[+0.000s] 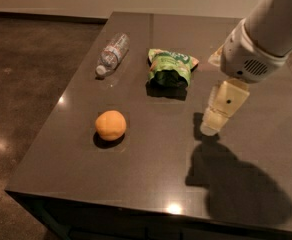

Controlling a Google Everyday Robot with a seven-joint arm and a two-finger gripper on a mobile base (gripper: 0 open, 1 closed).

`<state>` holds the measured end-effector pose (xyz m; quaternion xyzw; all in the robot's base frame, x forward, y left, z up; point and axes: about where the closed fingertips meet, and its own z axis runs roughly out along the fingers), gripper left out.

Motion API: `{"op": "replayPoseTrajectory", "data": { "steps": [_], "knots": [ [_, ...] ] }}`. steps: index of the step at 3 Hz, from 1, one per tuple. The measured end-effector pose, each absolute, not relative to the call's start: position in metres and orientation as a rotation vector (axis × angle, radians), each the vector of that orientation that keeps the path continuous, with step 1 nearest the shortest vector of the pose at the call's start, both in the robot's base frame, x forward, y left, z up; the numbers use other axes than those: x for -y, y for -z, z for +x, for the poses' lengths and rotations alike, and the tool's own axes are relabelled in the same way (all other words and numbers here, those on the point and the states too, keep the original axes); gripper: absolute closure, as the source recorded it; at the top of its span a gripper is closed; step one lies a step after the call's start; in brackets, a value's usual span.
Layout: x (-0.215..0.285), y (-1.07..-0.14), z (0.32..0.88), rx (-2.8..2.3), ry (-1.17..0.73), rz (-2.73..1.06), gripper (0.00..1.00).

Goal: Pick orange

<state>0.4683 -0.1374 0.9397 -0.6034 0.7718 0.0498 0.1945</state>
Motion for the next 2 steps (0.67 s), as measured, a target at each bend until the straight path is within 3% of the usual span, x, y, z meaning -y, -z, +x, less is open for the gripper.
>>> {"op": "replayPoseTrajectory", "data": {
  "steps": [2],
  "knots": [
    [0.044,-0.911,0.462,-2.016,-0.348,-1.740,0.00]
  ]
}}
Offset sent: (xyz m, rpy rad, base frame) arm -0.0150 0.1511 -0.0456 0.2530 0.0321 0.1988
